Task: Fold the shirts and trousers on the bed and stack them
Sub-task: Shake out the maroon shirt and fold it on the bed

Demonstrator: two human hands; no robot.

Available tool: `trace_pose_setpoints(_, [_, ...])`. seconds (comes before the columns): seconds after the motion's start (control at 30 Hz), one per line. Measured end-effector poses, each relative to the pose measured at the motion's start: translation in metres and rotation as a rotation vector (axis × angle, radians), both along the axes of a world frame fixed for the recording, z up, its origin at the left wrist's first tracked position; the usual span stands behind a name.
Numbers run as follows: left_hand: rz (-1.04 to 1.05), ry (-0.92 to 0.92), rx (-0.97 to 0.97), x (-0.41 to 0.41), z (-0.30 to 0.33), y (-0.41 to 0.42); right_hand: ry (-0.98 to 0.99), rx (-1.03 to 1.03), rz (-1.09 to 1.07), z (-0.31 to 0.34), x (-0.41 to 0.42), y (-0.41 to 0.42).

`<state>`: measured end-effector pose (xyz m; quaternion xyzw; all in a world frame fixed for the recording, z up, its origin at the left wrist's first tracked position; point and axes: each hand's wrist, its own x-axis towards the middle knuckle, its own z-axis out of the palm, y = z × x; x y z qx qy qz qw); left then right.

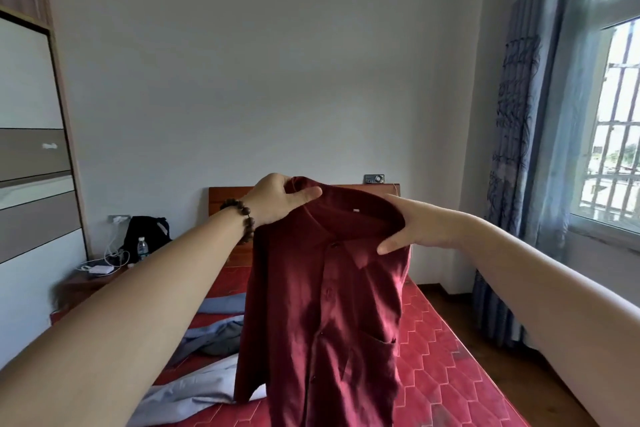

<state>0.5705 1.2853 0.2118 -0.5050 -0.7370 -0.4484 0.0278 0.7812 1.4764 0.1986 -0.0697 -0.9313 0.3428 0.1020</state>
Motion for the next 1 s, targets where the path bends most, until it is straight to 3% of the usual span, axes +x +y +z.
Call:
trace_pose_setpoints(0.1, [-0.143,-0.074,-0.122,-0.006,0.002,-0.009,-0.019,0.069,-0.009,0.003,0.002,-0.001])
trace_pose_setpoints(0.2, [-0.317,-0.170,-0.183,-0.012,0.003,-0.017,0.114,0.182,-0.054,0.006,0.001,0.001])
trace_pose_setpoints(0.33, [-0.411,-0.357,-0.100,-0.020,0.000,-0.027,0.304,-0.200,0.007,-0.001,0.004,0.005])
trace_pose_setpoints(0.43, [-0.355,-0.467,0.048,-0.021,-0.004,-0.027,0.384,-0.389,-0.012,-0.007,-0.001,0.006])
trace_pose_setpoints(0.73, [-0.203,-0.460,0.138,-0.029,-0.028,-0.017,0.473,-0.392,-0.200,-0.011,-0.013,0.011])
trace_pose_setpoints(0.8, [-0.114,-0.454,0.171,-0.022,-0.033,-0.011,0.504,-0.312,-0.347,-0.013,-0.018,0.011])
trace_pose_setpoints(0.93, [0.227,-0.195,0.184,0.004,-0.039,0.008,0.561,0.037,-0.666,-0.017,-0.032,-0.006])
trace_pose_setpoints(1.0, [0.240,-0.177,0.259,0.019,-0.040,0.017,0.614,-0.017,-0.682,-0.021,-0.039,-0.019])
